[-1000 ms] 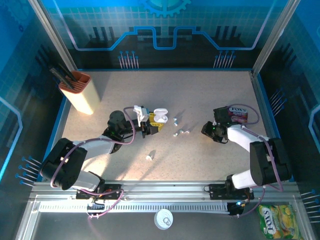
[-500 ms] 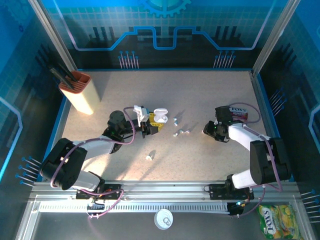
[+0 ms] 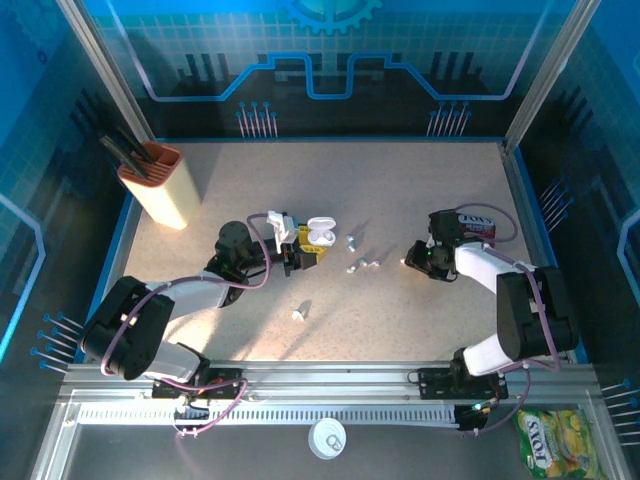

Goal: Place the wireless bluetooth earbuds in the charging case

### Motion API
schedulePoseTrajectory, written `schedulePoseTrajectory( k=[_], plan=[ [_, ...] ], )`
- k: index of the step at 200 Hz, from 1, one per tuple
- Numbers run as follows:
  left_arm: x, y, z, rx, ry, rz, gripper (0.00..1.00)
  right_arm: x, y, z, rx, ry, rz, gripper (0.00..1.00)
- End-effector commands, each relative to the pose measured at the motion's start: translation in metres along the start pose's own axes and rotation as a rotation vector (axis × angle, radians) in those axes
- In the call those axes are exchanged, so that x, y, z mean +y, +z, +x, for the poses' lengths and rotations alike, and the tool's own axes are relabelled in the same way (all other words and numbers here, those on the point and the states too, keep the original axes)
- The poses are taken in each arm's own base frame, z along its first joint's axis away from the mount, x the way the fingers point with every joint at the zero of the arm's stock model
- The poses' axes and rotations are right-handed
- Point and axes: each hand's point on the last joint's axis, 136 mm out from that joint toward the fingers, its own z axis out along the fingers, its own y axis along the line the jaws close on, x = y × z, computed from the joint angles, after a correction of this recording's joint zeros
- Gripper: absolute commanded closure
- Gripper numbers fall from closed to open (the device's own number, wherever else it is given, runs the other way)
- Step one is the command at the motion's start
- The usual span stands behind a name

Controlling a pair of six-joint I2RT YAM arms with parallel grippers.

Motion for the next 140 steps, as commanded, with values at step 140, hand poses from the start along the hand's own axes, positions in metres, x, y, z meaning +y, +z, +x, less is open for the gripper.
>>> schedulePoseTrajectory(
  k=[140],
  plan=[
    [-0.003,-0.005,-0.008,-0.019,0.018,-0.002,0.63,0.01,0.008,-0.013,0.025,-0.059,-0.013,0.69]
  ],
)
